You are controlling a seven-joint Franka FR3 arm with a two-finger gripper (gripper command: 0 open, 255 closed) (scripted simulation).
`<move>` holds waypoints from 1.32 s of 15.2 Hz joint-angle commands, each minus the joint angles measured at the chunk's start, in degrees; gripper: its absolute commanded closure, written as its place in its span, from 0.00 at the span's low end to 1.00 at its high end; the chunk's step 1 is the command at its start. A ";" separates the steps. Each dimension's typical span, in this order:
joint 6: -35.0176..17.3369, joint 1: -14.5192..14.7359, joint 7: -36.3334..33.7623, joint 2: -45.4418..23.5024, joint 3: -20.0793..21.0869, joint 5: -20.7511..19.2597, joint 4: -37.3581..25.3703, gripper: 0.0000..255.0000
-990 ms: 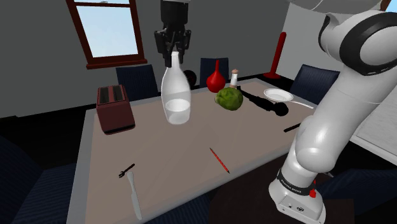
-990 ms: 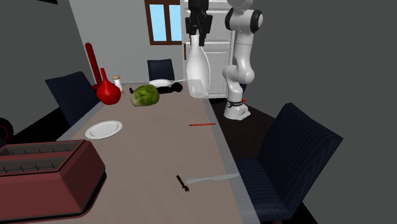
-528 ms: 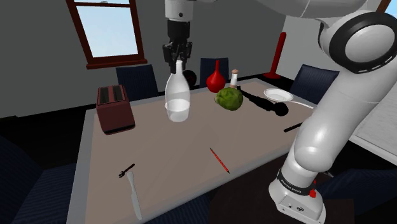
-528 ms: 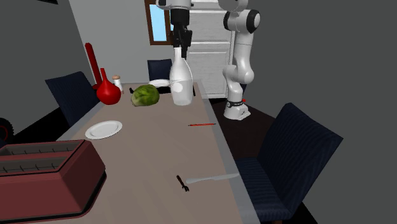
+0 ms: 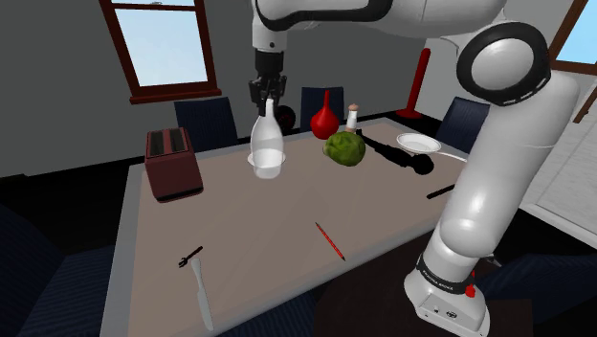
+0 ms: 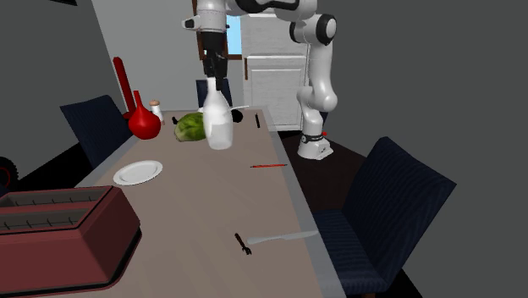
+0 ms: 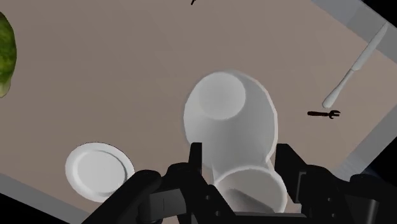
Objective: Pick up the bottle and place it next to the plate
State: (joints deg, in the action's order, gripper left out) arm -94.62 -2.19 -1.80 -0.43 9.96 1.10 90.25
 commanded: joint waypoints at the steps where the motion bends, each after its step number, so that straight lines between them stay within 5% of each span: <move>1: -1.72 -1.10 2.28 -1.88 -1.09 -0.17 -0.16 1.00; 9: -5.80 -4.53 8.77 -12.15 -3.99 -0.67 -6.14 1.00; 16: -6.74 -7.63 14.00 -24.60 -5.89 -0.76 -17.49 1.00; 20: -9.95 -7.69 14.08 -24.36 -5.88 -0.74 -14.04 1.00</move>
State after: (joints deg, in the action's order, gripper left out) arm -103.89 -9.88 12.23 -24.47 4.08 0.37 75.94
